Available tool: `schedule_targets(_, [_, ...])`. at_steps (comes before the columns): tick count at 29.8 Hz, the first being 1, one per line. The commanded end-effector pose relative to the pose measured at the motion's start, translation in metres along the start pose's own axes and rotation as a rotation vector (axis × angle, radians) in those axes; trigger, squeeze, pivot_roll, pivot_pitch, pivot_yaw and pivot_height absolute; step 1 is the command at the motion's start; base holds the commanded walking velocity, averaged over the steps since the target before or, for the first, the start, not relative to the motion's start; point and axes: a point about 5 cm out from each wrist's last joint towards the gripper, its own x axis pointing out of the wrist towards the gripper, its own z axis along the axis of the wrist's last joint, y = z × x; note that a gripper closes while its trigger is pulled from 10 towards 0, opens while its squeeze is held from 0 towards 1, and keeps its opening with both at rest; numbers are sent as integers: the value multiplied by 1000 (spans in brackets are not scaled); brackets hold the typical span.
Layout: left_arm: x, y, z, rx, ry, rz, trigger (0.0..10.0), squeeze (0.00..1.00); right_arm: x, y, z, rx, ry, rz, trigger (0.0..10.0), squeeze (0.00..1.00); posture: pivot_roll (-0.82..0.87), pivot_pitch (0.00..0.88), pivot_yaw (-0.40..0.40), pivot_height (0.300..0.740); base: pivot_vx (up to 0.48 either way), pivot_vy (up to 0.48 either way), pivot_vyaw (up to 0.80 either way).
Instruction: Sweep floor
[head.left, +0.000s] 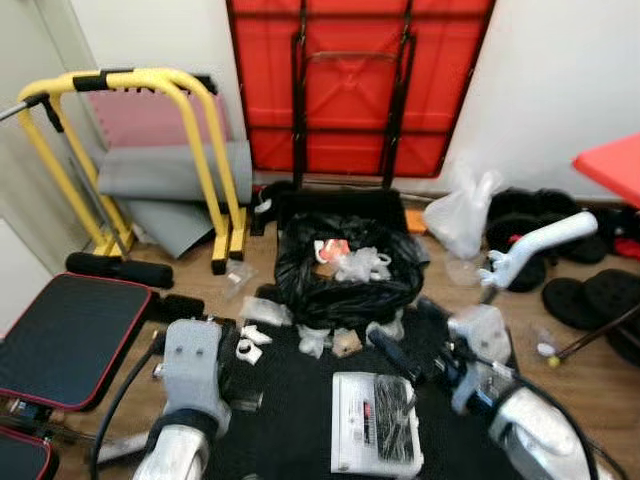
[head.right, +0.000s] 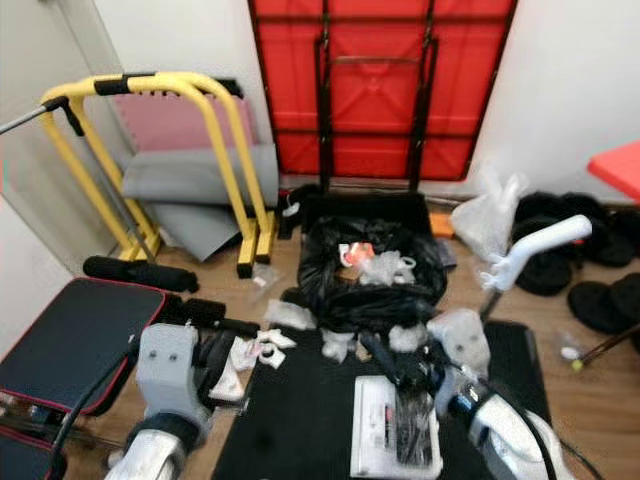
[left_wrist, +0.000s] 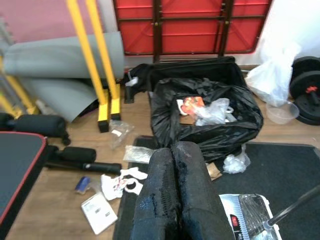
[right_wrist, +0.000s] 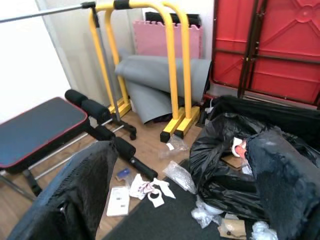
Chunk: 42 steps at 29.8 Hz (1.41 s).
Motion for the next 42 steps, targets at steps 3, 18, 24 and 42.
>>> schedule_targets(3, [-6,-3,1,-23,11,2,10000,0,-4,0,0,42,0,-25,10000,0,-134,0,-6,734,0,0,0])
schedule_targets(18, [-25,-1,-14,-127,93,68,10000,0,-13,-7,-29,78,45,-69,10000,0,-124,0,1,740,0,0,0])
schedule_targets(24, [-22,-1,-14,-139,83,72,10000,0,-14,-12,-36,87,55,-75,10000,0,-131,0,-4,740,0,0,0])
schedule_targets(42, [-20,2,-15,-149,81,73,10000,0,-15,-20,-48,86,63,-67,10000,0,-145,0,-2,740,0,0,0])
